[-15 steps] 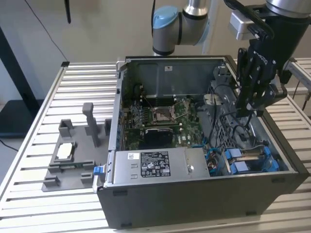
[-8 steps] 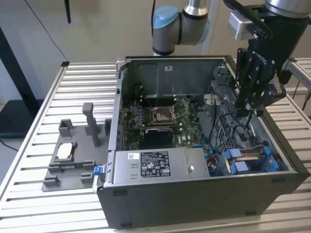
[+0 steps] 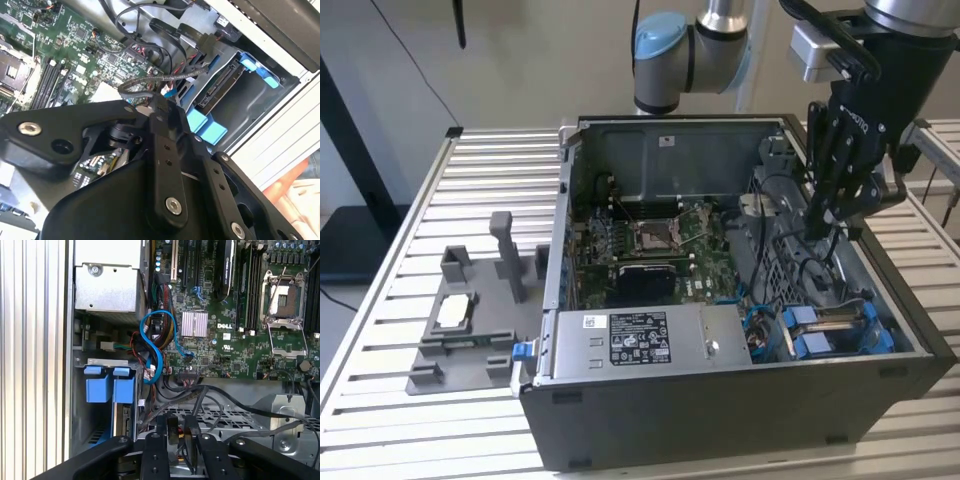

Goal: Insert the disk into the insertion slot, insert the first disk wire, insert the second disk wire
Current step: 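Insert the first disk wire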

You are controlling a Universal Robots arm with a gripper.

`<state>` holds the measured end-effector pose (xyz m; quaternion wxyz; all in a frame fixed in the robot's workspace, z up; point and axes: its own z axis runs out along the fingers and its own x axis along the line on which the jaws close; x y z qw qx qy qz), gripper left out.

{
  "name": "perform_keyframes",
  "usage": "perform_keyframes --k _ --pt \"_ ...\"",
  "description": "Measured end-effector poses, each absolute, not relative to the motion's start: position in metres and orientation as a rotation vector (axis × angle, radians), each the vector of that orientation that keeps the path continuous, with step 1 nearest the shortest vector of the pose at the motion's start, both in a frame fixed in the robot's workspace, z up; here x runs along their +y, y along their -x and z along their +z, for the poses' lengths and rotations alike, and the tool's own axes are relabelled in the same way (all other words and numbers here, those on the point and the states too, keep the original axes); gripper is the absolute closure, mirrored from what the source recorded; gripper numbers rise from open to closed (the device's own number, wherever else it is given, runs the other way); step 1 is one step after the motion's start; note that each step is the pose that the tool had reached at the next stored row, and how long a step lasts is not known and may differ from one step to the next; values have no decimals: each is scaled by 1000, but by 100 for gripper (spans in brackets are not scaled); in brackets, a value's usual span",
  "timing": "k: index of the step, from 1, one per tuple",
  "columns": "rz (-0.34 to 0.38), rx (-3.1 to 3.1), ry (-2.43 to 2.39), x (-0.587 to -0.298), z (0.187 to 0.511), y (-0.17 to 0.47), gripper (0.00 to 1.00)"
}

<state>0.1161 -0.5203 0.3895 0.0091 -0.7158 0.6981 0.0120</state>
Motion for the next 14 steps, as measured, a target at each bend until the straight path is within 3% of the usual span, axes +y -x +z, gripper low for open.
perform_keyframes --k 2,14 --pt "38 2180 2236 -520 390 -116 81" --pt "38 2181 2236 -520 390 -116 81"
